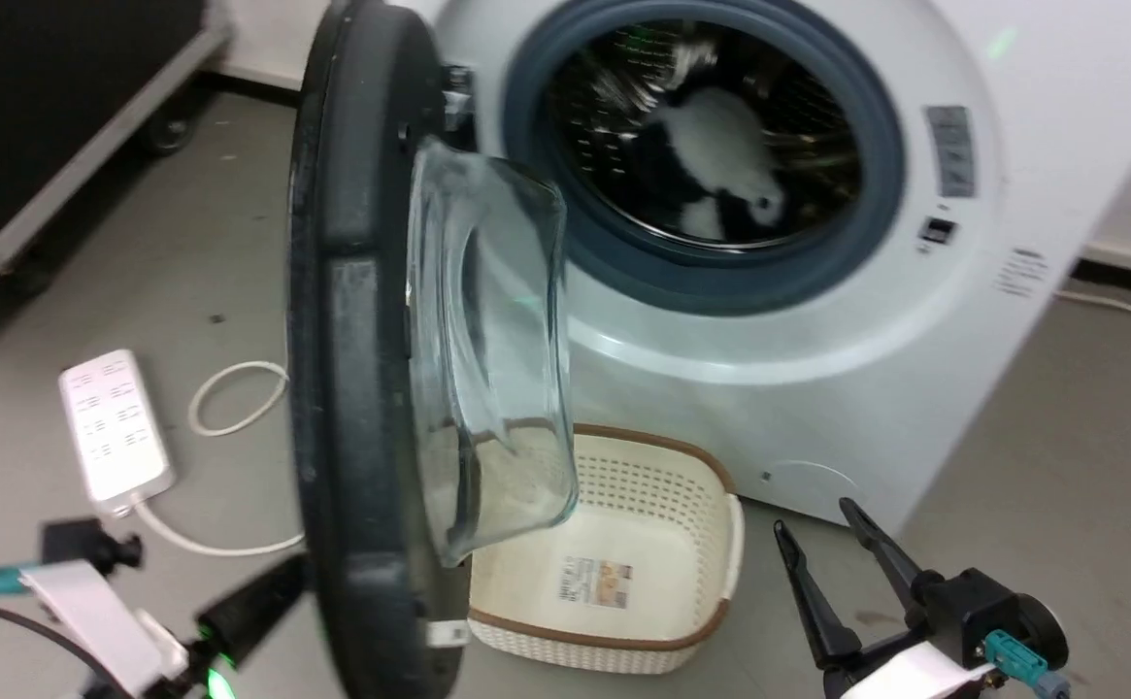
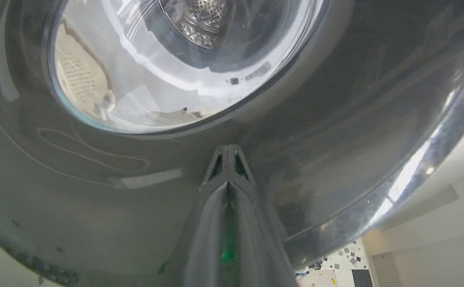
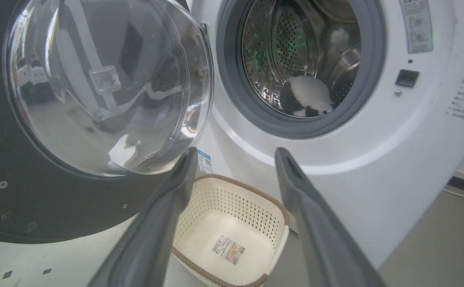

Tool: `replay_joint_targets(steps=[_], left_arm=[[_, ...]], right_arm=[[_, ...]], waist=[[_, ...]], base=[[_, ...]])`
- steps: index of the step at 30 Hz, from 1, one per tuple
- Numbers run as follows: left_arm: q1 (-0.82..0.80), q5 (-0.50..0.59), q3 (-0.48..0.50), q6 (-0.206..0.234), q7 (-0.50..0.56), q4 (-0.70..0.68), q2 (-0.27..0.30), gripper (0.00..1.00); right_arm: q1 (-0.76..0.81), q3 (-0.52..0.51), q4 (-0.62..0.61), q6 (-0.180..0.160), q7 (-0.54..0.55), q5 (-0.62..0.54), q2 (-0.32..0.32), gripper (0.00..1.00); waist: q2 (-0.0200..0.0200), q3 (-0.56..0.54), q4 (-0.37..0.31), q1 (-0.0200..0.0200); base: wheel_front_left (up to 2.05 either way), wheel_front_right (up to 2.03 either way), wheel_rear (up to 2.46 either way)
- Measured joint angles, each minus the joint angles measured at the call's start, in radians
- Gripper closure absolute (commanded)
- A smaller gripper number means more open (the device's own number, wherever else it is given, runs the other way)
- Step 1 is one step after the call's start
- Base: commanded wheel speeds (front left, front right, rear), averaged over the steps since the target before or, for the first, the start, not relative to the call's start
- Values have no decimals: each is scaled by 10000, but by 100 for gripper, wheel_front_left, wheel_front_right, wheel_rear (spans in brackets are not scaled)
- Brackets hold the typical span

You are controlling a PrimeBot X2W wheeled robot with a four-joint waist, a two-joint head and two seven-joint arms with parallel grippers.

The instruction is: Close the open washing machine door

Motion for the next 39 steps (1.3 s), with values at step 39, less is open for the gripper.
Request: replay_joint_targets(steps=[39], left_arm=[[-5570,-1453,-6964,-1394,-11442,5185,203,100]], right_arm=[[-956,-393,-437,0,-2,132,8,0]], waist=[[0,2306,-4783,2]], base=[[0,0,0]])
